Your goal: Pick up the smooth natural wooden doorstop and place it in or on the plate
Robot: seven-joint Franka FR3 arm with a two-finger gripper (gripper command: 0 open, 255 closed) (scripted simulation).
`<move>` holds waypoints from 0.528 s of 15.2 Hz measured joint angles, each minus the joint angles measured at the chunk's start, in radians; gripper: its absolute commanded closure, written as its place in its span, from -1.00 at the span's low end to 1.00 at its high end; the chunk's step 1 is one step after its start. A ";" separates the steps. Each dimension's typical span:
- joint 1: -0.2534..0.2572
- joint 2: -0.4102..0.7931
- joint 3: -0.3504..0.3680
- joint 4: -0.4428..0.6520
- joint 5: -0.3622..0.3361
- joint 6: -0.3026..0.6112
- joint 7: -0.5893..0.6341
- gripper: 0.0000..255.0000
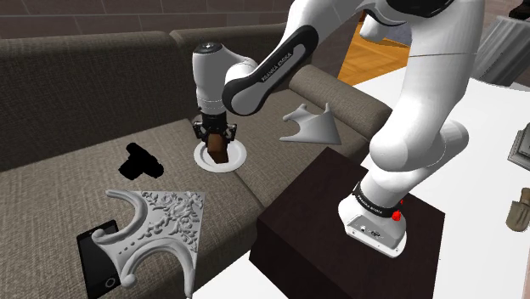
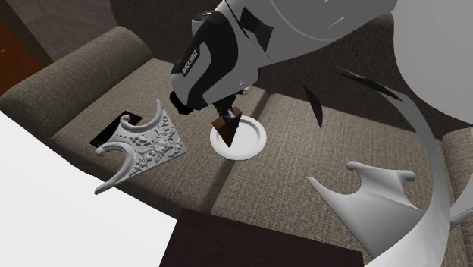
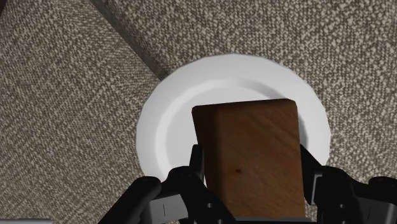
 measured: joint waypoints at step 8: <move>-0.005 -0.006 0.010 0.002 0.013 -0.008 -0.008 -1.00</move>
